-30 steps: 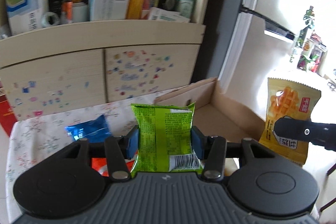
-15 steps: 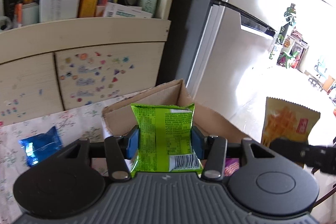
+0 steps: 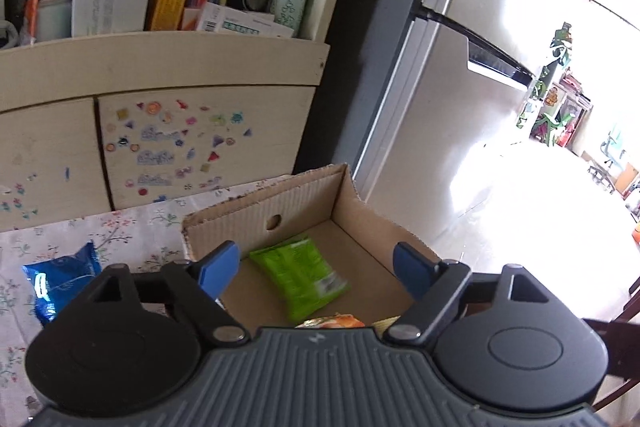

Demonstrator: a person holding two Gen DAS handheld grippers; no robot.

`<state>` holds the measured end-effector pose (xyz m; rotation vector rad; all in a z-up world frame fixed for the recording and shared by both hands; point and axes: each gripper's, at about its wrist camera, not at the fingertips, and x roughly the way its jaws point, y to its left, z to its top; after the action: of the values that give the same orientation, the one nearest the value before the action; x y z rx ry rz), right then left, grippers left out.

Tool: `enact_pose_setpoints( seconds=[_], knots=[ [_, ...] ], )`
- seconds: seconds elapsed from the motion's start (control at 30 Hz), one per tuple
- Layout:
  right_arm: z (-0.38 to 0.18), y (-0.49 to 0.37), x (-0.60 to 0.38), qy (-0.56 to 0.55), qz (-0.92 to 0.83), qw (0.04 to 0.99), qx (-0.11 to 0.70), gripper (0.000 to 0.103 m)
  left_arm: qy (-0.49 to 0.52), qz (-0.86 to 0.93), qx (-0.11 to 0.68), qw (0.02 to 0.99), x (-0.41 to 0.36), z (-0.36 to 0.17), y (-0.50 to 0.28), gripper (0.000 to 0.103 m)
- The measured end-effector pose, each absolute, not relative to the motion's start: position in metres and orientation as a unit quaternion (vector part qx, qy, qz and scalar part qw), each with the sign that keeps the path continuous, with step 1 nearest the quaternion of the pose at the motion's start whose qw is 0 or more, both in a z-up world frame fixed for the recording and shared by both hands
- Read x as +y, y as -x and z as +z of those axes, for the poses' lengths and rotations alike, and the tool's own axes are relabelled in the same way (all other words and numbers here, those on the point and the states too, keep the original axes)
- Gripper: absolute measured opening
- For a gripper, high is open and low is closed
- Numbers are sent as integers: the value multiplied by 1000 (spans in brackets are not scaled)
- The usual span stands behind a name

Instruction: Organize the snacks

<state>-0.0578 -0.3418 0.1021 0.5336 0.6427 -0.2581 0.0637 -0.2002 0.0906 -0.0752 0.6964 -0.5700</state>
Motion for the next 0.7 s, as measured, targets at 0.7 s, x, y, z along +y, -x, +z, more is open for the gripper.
enact_pose_setpoints(
  seconds=[0.7],
  knots=[
    [101, 47, -300, -215, -17, 918, 333, 65, 19, -196, 365, 910, -90, 109, -49, 93]
  ],
)
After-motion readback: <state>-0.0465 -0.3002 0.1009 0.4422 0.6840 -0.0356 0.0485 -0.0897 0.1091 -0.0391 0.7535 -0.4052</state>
